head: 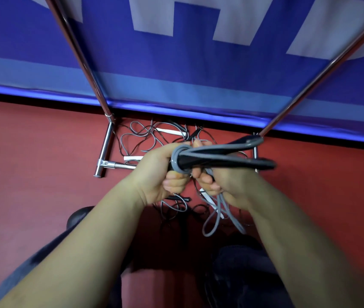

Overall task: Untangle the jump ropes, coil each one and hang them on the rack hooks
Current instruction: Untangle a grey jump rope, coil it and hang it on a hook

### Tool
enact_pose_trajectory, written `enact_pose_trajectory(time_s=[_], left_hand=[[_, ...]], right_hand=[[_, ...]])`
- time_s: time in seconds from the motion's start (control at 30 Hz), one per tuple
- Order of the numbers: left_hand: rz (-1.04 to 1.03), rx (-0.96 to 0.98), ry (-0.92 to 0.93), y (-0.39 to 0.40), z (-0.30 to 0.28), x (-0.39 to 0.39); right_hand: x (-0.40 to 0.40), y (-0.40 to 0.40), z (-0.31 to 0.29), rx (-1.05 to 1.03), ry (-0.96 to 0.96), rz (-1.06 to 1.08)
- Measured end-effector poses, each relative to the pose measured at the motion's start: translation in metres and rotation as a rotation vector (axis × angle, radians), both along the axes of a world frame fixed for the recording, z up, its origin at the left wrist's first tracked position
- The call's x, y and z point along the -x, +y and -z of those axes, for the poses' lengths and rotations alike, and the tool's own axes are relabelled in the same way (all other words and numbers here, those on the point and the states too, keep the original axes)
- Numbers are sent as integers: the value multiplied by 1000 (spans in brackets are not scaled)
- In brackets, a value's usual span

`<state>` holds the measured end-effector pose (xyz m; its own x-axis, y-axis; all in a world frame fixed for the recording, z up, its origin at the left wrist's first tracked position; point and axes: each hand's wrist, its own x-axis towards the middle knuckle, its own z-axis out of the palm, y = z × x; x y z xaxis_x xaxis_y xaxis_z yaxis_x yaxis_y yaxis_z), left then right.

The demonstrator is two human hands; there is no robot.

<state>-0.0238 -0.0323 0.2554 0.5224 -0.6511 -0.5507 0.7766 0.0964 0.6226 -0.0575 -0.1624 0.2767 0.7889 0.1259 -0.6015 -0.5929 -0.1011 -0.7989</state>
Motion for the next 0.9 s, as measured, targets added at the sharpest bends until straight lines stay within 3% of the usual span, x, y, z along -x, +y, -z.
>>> enact_pose_trajectory(time_s=[0.13, 0.23, 0.3, 0.37, 0.47, 0.53, 0.77, 0.9], left_hand=[[-128, -41, 69, -1, 2, -2], [-302, -128, 116, -1, 2, -6], [-397, -341, -42, 3, 3, -9], [-404, -663, -371, 10, 8, -12], [-435, -788, -492, 18, 8, -15], [-269, -858, -555, 21, 7, -16], [75, -655, -509, 23, -1, -10], [148, -504, -440, 17, -5, -4]], right_hand=[[0, 14, 8, 202, -23, 71], [3, 19, 13, 353, -136, -34], [7, 25, 7, 389, -192, -180], [12, 27, -1, 427, -265, -290], [14, 22, -4, 497, -422, -314], [12, 18, -3, 552, -488, -274], [9, 3, 3, 617, -573, -139], [4, -8, 0, 489, -184, -227]])
